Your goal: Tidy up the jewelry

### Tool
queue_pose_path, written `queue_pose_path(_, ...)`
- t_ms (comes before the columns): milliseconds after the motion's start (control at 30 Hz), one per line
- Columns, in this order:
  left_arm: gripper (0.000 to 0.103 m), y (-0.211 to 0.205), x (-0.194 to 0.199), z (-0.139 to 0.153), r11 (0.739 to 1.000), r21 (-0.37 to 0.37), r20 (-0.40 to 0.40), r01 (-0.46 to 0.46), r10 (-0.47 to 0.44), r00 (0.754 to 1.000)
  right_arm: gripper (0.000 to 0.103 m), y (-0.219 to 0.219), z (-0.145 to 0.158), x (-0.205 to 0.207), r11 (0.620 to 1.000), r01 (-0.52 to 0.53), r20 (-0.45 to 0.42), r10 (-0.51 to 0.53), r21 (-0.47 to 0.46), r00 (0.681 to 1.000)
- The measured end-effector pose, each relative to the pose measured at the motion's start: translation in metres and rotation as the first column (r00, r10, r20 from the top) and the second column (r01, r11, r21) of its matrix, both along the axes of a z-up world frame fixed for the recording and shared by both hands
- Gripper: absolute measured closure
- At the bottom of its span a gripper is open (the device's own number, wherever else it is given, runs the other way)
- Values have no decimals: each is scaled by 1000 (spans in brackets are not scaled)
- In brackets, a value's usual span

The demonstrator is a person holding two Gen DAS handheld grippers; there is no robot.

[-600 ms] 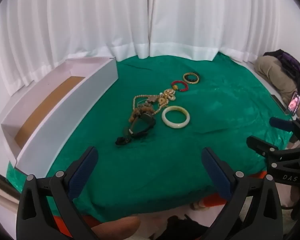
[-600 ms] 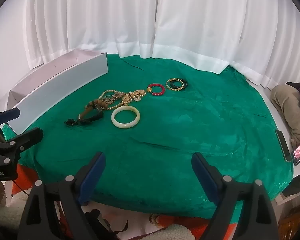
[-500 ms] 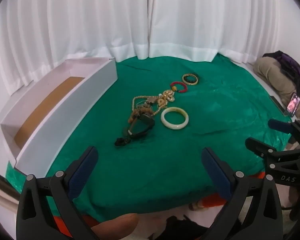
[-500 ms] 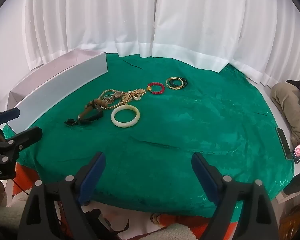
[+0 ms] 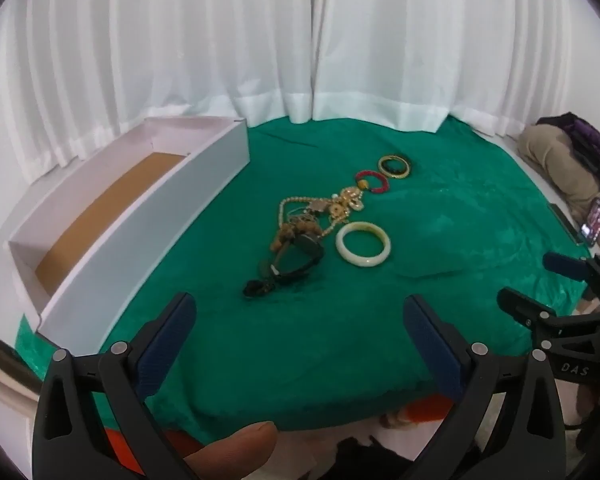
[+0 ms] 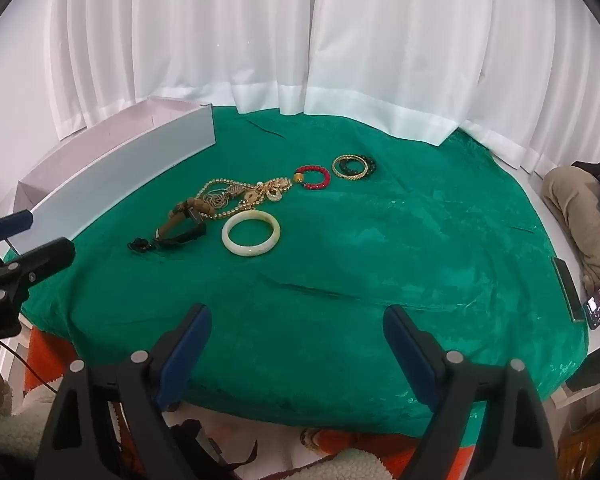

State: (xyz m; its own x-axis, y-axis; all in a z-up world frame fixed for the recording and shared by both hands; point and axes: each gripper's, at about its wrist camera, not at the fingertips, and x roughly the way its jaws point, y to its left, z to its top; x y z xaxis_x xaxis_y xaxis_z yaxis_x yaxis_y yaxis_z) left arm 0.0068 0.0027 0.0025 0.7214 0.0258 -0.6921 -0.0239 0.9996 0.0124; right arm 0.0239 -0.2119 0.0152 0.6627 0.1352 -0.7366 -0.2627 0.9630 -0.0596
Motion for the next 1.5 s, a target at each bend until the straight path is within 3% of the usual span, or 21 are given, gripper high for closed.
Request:
queue_pose_path(400,0,3,-4,2,999,46,0,-9,9,1000,14,1,-5,1,1000,-1,-5,1,-6,1000)
queue_pose_path(933,0,-1,1,-9,998,55,-34,-2,4,999,14,2,-8,1,1000,-4,-6,3,-26,1000)
queue_pose_path(1200,0,3,-2,-2,1000,14,4,-4,4,1000,14,4,-10,1,1000,-3,-2,3,-30,1000)
queue_pose_path(1367,0,12,4,3,999,52,16,-8,8,1000,14,-2,-7,3,999,19,15,-18,-41,1000)
queue_pose_path(1500,0,22,5,-2,1000,5,-15,-3,3,1000,14,-6,-2,5,999,29,27,-28,-46,999)
